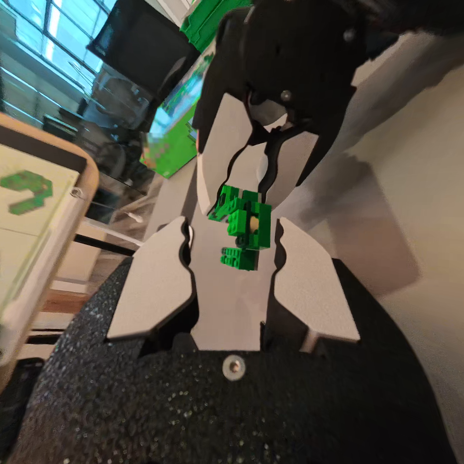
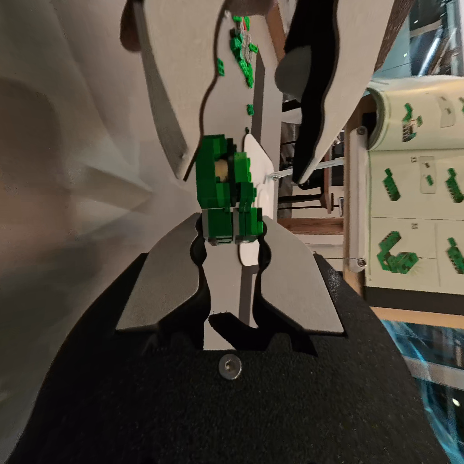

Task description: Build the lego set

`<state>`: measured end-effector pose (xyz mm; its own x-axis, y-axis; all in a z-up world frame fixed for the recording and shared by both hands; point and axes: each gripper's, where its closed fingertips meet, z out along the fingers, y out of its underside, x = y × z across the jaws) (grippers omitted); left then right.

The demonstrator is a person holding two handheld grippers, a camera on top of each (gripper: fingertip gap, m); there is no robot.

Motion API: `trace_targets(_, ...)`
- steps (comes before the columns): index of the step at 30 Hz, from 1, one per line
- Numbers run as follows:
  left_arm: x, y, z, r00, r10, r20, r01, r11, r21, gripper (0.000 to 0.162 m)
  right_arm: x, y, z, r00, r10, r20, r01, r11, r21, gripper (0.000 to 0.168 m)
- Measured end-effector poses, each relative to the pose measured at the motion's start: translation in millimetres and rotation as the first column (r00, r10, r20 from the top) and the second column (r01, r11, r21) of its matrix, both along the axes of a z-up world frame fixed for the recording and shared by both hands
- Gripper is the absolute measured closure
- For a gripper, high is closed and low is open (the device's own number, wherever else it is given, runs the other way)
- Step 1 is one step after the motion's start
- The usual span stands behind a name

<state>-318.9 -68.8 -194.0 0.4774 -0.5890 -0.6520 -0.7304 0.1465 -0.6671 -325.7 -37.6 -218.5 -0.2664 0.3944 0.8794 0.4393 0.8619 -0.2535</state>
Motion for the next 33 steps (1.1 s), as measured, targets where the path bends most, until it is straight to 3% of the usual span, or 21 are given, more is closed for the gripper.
trace_targets(1, 2, -1, -1, 0.999, -0.009, -0.034, 0.010, 0.999, 0.033, 0.099, 0, -1, -2, 1.000, 0.001, 0.011, 0.000, 1.000, -0.020, 0.130)
trace_targets(8, 13, -8, -8, 0.992, -0.087, -0.093, 0.094, 0.993, 0.073, 0.129, 2, -10, -6, 0.998, 0.020, 0.058, -0.012, 0.991, -0.130, 0.130)
trace_targets(16, 16, -13, -6, 0.990, -0.131, -0.057, 0.134, 0.989, 0.064, 0.132, 6, -15, -6, 0.994, 0.032, 0.103, -0.013, 0.984, -0.180, 0.130)
trace_targets(25, 12, -14, -7, 0.990, -0.125, -0.057, 0.128, 0.991, 0.043, 0.132, 4, -14, -6, 0.993, -0.022, 0.114, 0.034, 0.994, -0.104, 0.129)
trace_targets(33, 15, -11, -4, 0.992, -0.113, 0.052, 0.113, 0.993, 0.020, 0.129, 7, -10, -2, 0.988, -0.062, 0.145, 0.078, 0.991, -0.109, 0.129)
